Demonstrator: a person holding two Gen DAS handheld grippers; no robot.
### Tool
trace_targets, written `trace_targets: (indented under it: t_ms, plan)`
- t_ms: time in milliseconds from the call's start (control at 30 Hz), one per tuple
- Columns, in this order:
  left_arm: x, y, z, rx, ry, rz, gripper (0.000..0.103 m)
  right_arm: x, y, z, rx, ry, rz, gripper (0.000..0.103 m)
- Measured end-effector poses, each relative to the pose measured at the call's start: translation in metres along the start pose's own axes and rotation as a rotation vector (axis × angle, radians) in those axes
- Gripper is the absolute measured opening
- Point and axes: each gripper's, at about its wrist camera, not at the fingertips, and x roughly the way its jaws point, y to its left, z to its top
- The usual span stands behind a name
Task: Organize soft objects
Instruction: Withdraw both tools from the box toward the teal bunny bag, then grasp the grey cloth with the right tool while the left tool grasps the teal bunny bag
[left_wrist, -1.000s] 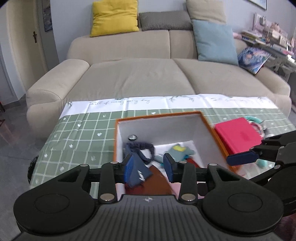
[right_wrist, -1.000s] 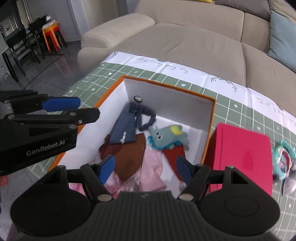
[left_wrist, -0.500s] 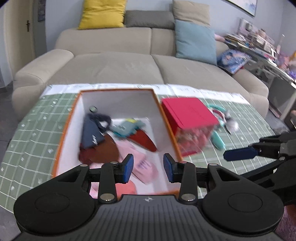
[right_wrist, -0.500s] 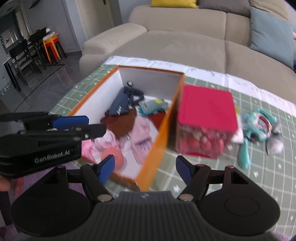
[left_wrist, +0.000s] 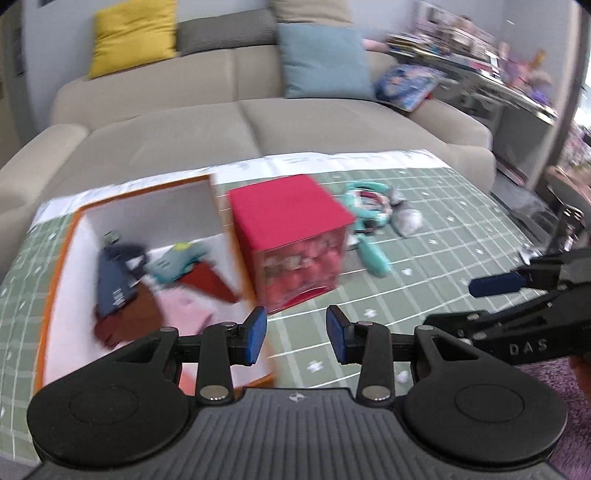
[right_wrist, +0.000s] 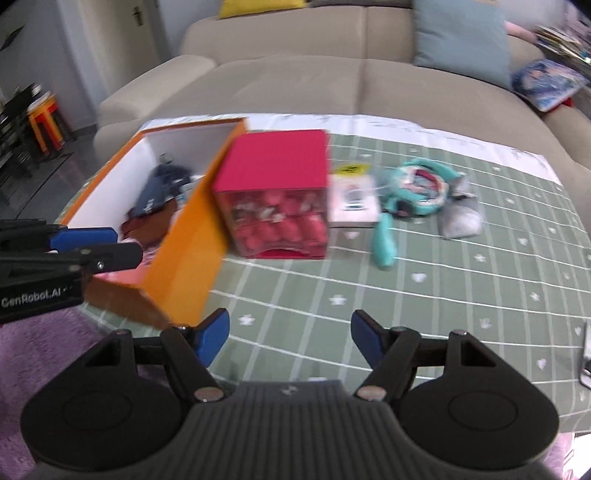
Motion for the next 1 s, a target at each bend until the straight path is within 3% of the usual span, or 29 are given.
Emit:
trace_targets:
  t_ms: [300, 667, 1000]
  plan:
    - [0.052, -0.052, 0.042, 0.162, 0.026, -0.1, 0.046, 0.004, -0.065, 0.003, 0.102, -0.041, -0.087, 0.072]
    - [0.137, -0.087, 0.115, 0.376, 0.106, -0.157, 0.051, 0.051, -0.136, 0.035, 0.17, -0.067, -0.122, 0.071]
    - [0.232, -0.128, 0.135, 0.754, 0.216, -0.205, 0.053, 0.12, -0.209, 0.057, 0.281, -0.035, -0.162, 0.068]
